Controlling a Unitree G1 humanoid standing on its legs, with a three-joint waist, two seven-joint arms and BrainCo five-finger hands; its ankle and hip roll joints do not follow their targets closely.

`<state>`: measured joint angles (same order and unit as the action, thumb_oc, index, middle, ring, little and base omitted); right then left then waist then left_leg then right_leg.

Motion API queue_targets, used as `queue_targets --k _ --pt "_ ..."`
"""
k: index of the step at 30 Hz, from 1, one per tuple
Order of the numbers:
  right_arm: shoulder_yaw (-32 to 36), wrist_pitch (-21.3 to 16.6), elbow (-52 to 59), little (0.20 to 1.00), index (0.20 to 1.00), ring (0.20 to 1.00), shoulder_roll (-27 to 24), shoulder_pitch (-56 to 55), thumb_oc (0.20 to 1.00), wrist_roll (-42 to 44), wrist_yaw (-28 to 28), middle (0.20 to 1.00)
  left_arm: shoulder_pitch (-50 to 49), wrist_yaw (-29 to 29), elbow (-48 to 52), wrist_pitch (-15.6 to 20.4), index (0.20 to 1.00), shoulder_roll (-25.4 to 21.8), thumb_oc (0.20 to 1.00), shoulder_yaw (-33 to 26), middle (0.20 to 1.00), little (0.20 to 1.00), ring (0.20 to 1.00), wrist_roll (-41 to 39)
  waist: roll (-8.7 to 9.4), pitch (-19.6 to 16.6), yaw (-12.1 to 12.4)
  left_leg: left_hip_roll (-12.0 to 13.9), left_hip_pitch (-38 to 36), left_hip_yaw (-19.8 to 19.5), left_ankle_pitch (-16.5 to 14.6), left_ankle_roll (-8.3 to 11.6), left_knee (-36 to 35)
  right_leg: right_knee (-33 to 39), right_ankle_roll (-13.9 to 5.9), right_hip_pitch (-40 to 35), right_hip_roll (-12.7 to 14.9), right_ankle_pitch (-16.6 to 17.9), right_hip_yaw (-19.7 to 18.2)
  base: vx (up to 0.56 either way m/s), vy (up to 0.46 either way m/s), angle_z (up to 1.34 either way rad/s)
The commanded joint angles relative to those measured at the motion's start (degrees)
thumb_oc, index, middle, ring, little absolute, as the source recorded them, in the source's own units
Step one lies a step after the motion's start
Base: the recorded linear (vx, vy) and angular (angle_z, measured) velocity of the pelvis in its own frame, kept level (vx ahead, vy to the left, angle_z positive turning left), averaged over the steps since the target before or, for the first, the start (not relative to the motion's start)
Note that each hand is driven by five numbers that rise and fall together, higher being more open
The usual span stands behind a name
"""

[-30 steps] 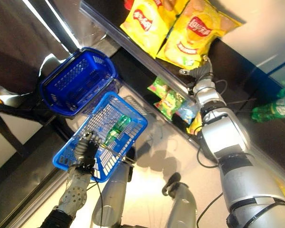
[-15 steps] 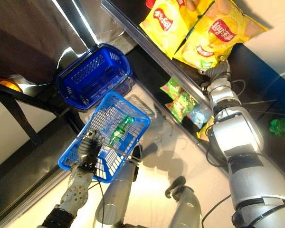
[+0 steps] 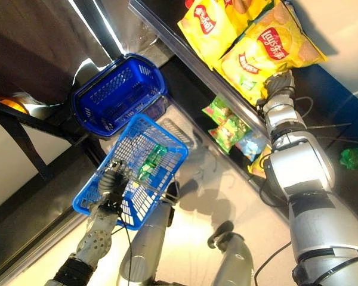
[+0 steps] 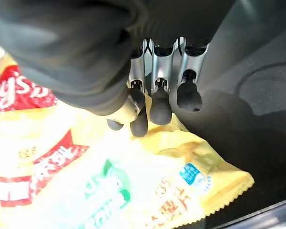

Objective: Pick up the snacks into the basket

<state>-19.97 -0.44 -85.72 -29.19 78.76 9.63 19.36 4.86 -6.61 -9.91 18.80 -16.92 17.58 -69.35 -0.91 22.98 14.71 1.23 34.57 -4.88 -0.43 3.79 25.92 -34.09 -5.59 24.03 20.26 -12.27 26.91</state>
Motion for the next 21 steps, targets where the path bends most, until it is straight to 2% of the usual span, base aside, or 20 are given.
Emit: queue_targets --k 1,10,11,12,18,19,20,21 --pt "-2.6 -3.2 4.5 0.2 0.2 0.2 -1.0 2.8 0.2 -2.1 2.6 0.2 2.7 4.1 11.3 4.3 0.2 -1.3 0.2 0.7 0.2 0.2 0.2 4.0 -1.63 -1.4 -1.3 0.0 -1.9 3.7 -6.6 -3.71 3.1 -1.0 -3.65 0.5 -1.6 5.5 -3.4 -0.01 0.039 -0.04" --pt "-1.2 -3.3 3.7 0.2 0.2 0.2 0.8 1.7 0.2 -2.8 2.4 0.2 3.1 4.2 11.0 4.6 0.2 -1.3 0.2 0.1 0.2 0.2 0.2 4.0 -0.88 -1.3 -2.5 -0.3 -2.8 4.4 -7.0 -4.05 3.1 0.1 -3.55 -0.2 -1.5 6.4 -4.0 -0.02 0.025 -0.16" --pt "-0.7 -3.3 3.1 0.235 0.235 0.235 0.9 1.6 0.235 -2.4 2.2 0.235 2.8 4.4 11.1 4.5 0.2 -1.2 0.2 0.1 0.2 0.2 0.2 3.7 -0.89 -1.4 -2.6 -0.3 -2.9 4.4 -7.1 -4.08 3.1 0.0 -3.58 -0.1 -1.5 6.5 -4.0 0.02 0.03 -0.08" --pt "1.6 -3.3 2.2 1.0 1.0 1.0 1.4 1.1 1.0 0.9 1.7 1.0 2.7 4.1 10.9 4.4 0.2 -0.9 0.2 0.2 0.2 0.2 0.2 3.4 -0.93 -1.5 -2.7 -0.4 -2.9 4.6 -7.3 -4.22 3.2 -0.1 -3.57 0.1 -1.5 6.4 -4.1 0.02 0.031 -0.04" --pt "5.3 -3.9 1.7 1.0 1.0 1.0 2.7 -0.2 1.0 6.1 3.1 1.0 2.5 3.1 10.7 4.4 0.2 -0.7 0.2 0.2 0.2 0.2 0.2 3.4 -1.08 -1.6 -3.0 -0.2 -3.3 5.0 -7.8 -4.41 3.2 0.2 -3.93 -0.2 -1.6 6.6 -4.3 0.0 0.006 -0.01" --pt "6.2 -4.1 1.9 1.0 1.0 1.0 2.5 -0.4 1.0 7.7 3.3 1.0 2.7 2.9 10.8 4.4 0.2 -0.7 0.2 0.3 0.2 0.2 0.2 3.5 -1.24 -1.5 -3.0 -0.3 -2.8 5.3 -5.9 -4.81 2.4 1.2 -3.23 0.1 -1.4 8.1 -3.5 0.0 0.0 0.0" --pt "6.2 -4.1 1.9 1.0 1.0 1.0 2.5 -0.4 1.0 7.7 3.3 1.0 2.6 2.9 10.8 4.4 0.2 -0.7 0.2 0.3 0.2 0.2 0.2 3.5 -1.15 -1.6 -3.0 -0.3 -3.3 4.9 -7.6 -4.42 2.8 0.7 -4.03 -0.3 -1.5 6.9 -4.2 0.0 0.0 0.0" --pt "6.8 -4.3 2.0 1.0 1.0 1.0 2.6 -0.7 1.0 8.7 3.5 1.0 2.7 2.8 10.8 4.5 0.2 -0.7 0.2 0.3 0.2 0.2 0.2 3.5 -1.18 -1.5 -2.9 -0.3 -3.4 5.0 -7.8 -4.44 3.0 0.5 -4.1 -0.4 -1.5 6.8 -4.2 0.0 0.0 0.0"
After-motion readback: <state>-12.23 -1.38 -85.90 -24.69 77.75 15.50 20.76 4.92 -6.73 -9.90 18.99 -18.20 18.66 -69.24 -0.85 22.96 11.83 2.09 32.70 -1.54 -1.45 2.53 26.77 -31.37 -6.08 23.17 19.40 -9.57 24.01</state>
